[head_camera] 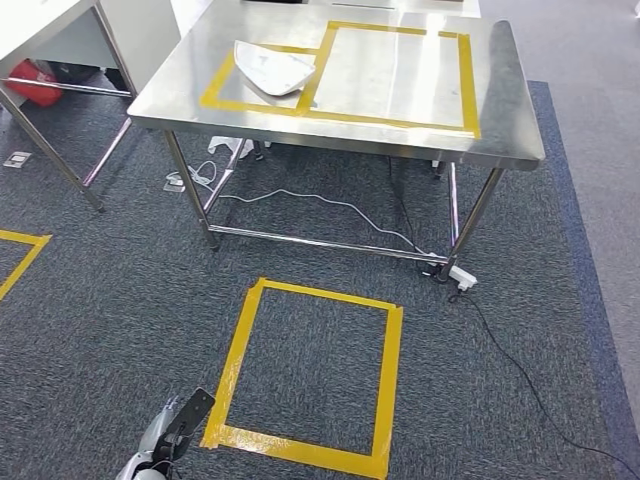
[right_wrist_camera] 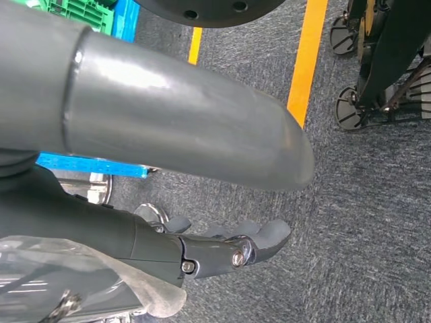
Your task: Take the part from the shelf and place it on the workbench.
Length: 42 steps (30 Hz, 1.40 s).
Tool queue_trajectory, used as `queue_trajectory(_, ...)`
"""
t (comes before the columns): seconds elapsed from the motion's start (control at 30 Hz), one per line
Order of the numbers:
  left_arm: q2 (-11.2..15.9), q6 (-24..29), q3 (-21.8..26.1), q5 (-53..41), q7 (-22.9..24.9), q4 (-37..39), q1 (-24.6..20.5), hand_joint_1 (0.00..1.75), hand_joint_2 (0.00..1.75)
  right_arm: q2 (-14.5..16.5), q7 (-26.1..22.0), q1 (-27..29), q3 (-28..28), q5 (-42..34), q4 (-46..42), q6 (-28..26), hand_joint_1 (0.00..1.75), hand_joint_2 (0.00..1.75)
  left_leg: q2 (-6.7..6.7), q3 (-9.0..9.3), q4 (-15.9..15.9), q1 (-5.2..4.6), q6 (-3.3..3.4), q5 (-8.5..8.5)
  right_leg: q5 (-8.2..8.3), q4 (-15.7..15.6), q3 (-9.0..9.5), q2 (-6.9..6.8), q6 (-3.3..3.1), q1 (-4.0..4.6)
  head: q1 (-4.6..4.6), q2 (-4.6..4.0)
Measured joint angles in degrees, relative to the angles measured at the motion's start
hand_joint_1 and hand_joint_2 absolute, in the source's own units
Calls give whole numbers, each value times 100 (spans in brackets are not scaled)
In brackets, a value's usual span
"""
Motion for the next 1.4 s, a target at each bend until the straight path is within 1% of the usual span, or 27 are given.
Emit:
queue_trajectory(0.67,0,-1,0,-1,3,22,0,0,0,1,0,0,0,-2,0,0,0,0,0,0,0,0,0,0,0,0,0,0,0,0,0,1)
queue_trajectory(0.7,0,-45,1,-29,61,25,3,0,0,3,-1,0,-1,-28,0,-1,0,0,0,-5,3,-4,2,-2,2,-2,2,-1,3,-3,0,2)
queue_trajectory(0.73,-21,-154,-2,-98,217,54,28,0,0,20,-5,1,-10,-89,0,-2,0,0,0,-9,6,-10,8,-7,3,-4,4,-1,8,-8,1,1)
queue_trajectory(0.77,-63,-301,-14,-208,525,120,80,0,0,47,-18,6,-45,-185,0,-7,0,0,0,-10,9,-20,15,-13,3,-5,7,0,15,-17,0,1)
queue_trajectory(0.83,-238,-546,-68,-435,1372,347,296,0,0,129,-58,29,-180,-391,0,-32,0,0,7,-4,14,-40,36,-28,-2,-6,12,10,32,-35,-12,1)
queue_trajectory(0.87,-337,-575,-101,-501,1705,467,449,0,0,166,-77,50,-255,-456,0,-48,0,0,12,-1,22,-48,45,-34,-4,-5,10,17,41,-43,-18,1)
queue_trajectory(0.9,-432,-569,-124,-527,1886,566,613,0,0,198,-88,74,-316,-491,0,-61,0,0,15,-7,35,-51,56,-38,-3,-6,4,19,54,-45,-22,0)
queue_trajectory(0.93,-502,-565,-136,-539,1950,643,751,0,0,224,-92,97,-358,-513,0,-68,0,0,12,-19,50,-53,71,-32,5,-7,-2,13,71,-48,-19,1)
queue_trajectory(1.0,-602,-585,-143,-547,1958,754,888,0,0,256,-94,118,-419,-539,0,-73,0,0,-6,-41,35,-39,122,12,20,-14,-9,-14,119,-50,-16,1)
queue_trajectory(1.03,-627,-601,-143,-550,1960,793,888,0,0,264,-94,116,-443,-548,-1,-72,0,0,-9,-42,-2,-26,158,54,-25,11,-31,-20,136,-51,-15,1)
queue_trajectory(1.07,-640,-618,-144,-554,1970,823,873,0,0,271,-94,108,-466,-556,-1,-72,0,0,-4,-44,-44,-13,196,95,-149,113,-75,-17,143,-52,-10,0)
queue_trajectory(1.1,-649,-633,-146,-559,1983,846,857,0,0,273,-94,102,-490,-564,-2,-72,0,0,7,-56,-82,-3,229,138,-350,339,-160,-11,144,-53,0,0)
queue_trajectory(1.17,-661,-656,-149,-574,2013,879,834,0,0,277,-94,96,-525,-579,-1,-80,0,0,22,-121,-91,-20,256,193,-847,1065,-396,-1,142,-55,16,1)
queue_trajectory(1.2,-672,-662,-150,-580,2021,894,828,0,0,276,-93,96,-535,-585,-1,-84,0,0,25,-165,-88,-26,251,222,-1016,1396,-478,0,148,-54,18,1)
queue_trajectory(1.23,-680,-667,-151,-584,2028,909,826,0,0,276,-93,100,-544,-592,0,-87,0,0,27,-212,-84,-28,239,256,-1079,1552,-473,1,154,-55,17,1)
queue_trajectory(1.27,-685,-668,-152,-586,2034,922,825,0,0,276,-92,103,-552,-598,0,-89,0,0,26,-262,-76,-24,221,290,-1030,1478,-354,1,159,-58,18,0)
queue_trajectory(1.3,-690,-668,-153,-586,2039,932,824,0,0,276,-92,104,-561,-603,-1,-89,0,0,25,-312,-63,-16,197,323,-897,1181,-124,-1,165,-66,17,0)
queue_trajectory(1.33,-693,-667,-153,-586,2043,938,821,0,0,276,-92,97,-567,-605,-1,-90,0,0,23,-359,-39,-9,167,353,-767,736,182,-1,174,-79,19,0)
queue_trajectory(1.37,-696,-666,-153,-586,2045,941,818,0,0,277,-92,84,-570,-607,-2,-89,0,0,21,-398,-16,-8,134,377,-684,336,466,4,174,-80,19,1)
queue_trajectory(1.4,-699,-666,-153,-586,2046,945,815,0,0,278,-92,75,-572,-607,-4,-88,0,0,18,-419,3,-10,102,399,-620,73,654,20,157,-75,11,1)
